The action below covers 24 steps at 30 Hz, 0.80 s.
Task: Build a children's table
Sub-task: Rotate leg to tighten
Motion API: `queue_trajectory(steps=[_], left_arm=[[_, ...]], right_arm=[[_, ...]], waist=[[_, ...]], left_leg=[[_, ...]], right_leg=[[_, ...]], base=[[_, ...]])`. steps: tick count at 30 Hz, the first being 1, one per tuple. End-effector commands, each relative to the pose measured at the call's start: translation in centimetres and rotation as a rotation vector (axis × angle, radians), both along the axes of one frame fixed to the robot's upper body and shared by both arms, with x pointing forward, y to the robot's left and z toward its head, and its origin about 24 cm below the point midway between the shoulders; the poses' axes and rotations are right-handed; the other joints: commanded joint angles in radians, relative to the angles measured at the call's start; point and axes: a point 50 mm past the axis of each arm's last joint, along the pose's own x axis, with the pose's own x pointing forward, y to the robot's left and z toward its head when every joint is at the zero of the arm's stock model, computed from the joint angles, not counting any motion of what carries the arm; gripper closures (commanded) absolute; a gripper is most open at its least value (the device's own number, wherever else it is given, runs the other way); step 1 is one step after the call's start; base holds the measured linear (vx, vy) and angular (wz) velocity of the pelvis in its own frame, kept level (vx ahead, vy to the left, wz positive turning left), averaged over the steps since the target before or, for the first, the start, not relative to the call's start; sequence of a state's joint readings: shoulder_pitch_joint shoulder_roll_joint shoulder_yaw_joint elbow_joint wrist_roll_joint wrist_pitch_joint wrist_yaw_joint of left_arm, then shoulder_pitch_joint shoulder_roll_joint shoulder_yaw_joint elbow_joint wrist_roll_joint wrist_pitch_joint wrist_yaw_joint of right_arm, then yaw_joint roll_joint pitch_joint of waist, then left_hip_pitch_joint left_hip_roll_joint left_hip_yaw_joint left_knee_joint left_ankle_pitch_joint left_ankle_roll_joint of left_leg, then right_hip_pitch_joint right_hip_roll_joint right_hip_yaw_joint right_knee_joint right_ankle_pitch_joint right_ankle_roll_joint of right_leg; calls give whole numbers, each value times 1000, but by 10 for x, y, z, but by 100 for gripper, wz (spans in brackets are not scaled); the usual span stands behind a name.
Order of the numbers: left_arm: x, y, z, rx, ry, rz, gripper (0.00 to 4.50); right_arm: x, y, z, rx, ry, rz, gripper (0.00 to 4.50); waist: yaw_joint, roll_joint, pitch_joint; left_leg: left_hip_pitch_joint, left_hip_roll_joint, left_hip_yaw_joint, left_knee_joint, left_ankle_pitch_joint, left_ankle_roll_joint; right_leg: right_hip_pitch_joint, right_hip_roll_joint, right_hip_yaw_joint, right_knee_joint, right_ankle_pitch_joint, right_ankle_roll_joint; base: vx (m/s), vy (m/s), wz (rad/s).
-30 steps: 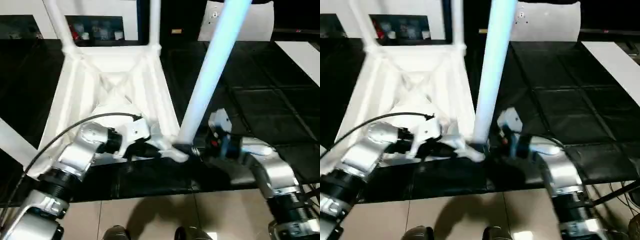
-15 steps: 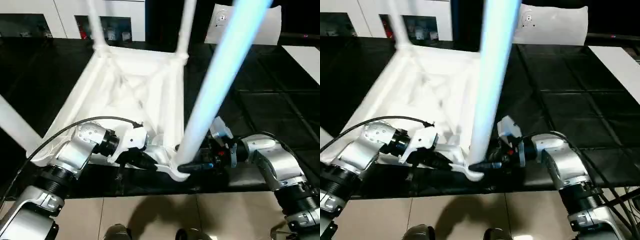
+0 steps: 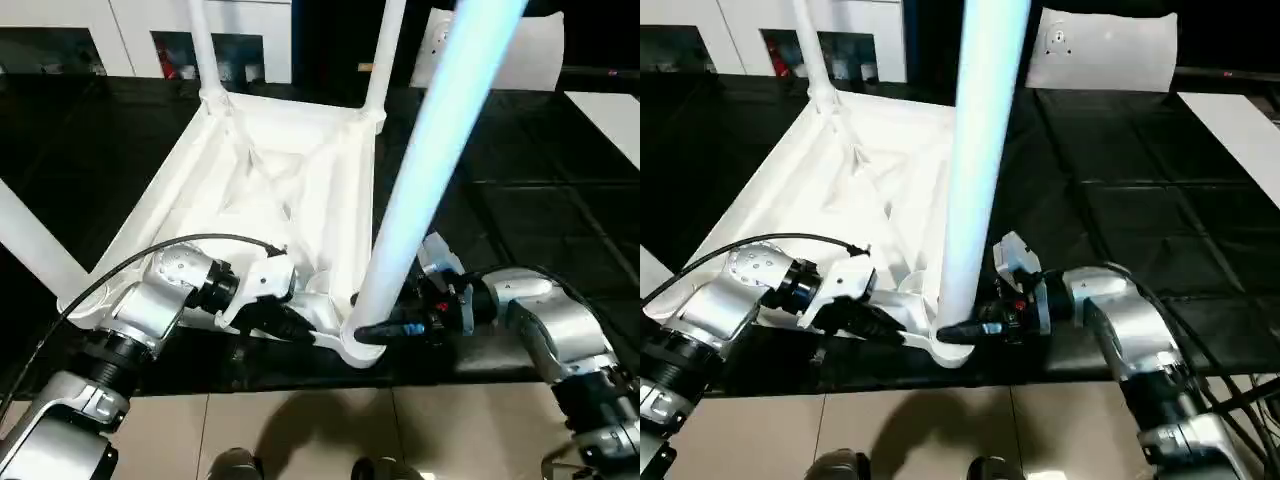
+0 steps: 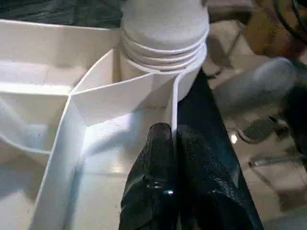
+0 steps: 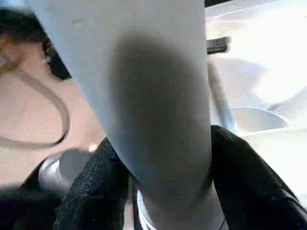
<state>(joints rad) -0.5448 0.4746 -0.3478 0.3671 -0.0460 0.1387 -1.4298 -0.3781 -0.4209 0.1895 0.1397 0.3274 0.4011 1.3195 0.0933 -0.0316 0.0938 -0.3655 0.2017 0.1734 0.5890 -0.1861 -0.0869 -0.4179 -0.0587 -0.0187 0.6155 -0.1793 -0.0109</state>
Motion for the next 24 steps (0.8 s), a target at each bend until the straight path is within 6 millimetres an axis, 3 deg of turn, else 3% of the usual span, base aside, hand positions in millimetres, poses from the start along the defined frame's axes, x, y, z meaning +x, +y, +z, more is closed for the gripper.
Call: queue_trajectory(steps=[1,2,4,5,7,13,16,17,20,21,24], left_arm=[[3,-20,8,-61,-48,38,450],[6,-25,9,-67,-55,87,450],[10,-30,10,-80,-62,148,450],[15,-40,13,-112,-68,236,450],[17,-43,14,-121,-68,254,450],[29,-69,20,-147,-111,431,450],[31,-75,21,-145,-126,469,450],[33,-81,21,-149,-141,520,450],[33,-90,21,-146,-163,563,450],[33,-90,21,-146,-163,563,450],[31,-88,19,-137,-160,551,450]], right_arm=[[-4,21,-5,40,53,-19,241],[-2,29,-8,44,57,-96,241],[2,36,-10,54,62,-173,241],[6,49,-12,71,79,-285,241],[7,52,-12,73,82,-310,241],[25,81,-17,66,95,-641,241],[30,85,-19,50,90,-723,241],[35,89,-19,33,82,-812,241],[40,93,-15,34,65,-928,241],[40,93,-15,34,65,-928,188],[40,90,-13,49,45,-926,175]], waist=[[-8,-5,-58],[-16,-4,-55],[-26,-3,-52],[-32,-2,-51],[-49,-4,-54],[-70,-5,-55],[-76,-1,-59],[-82,0,-60],[-79,-1,-62],[-77,0,-63],[-77,2,-63]], left_leg=[[8,24,2,-75,-179,33],[7,20,-2,-79,-217,13],[3,17,-7,-84,-240,-6],[2,16,-8,-85,-248,-13],[1,15,-12,-85,-252,-20],[0,12,-6,-81,-221,-3],[-1,12,-4,-79,-190,-6],[-2,12,-2,-78,-169,-7],[-2,7,1,-77,-139,5],[-1,7,1,-77,-134,10],[-2,9,2,-77,-120,26]], right_leg=[[47,-64,33,-75,-276,-205],[45,-64,33,-85,-377,-170],[43,-64,31,-92,-450,-140],[43,-63,30,-92,-469,-132],[41,-64,29,-98,-495,-110],[37,-58,33,-97,-409,-132],[40,-56,33,-91,-335,-148],[42,-52,32,-87,-267,-167],[48,-49,33,-83,-190,-173],[50,-50,33,-82,-176,-174],[52,-49,33,-78,-115,-186]], base=[[0,0,0],[0,0,0],[0,0,0],[0,0,0],[0,0,0],[0,0,0],[0,0,0],[0,0,0],[0,0,0],[0,0,0],[0,0,0]])
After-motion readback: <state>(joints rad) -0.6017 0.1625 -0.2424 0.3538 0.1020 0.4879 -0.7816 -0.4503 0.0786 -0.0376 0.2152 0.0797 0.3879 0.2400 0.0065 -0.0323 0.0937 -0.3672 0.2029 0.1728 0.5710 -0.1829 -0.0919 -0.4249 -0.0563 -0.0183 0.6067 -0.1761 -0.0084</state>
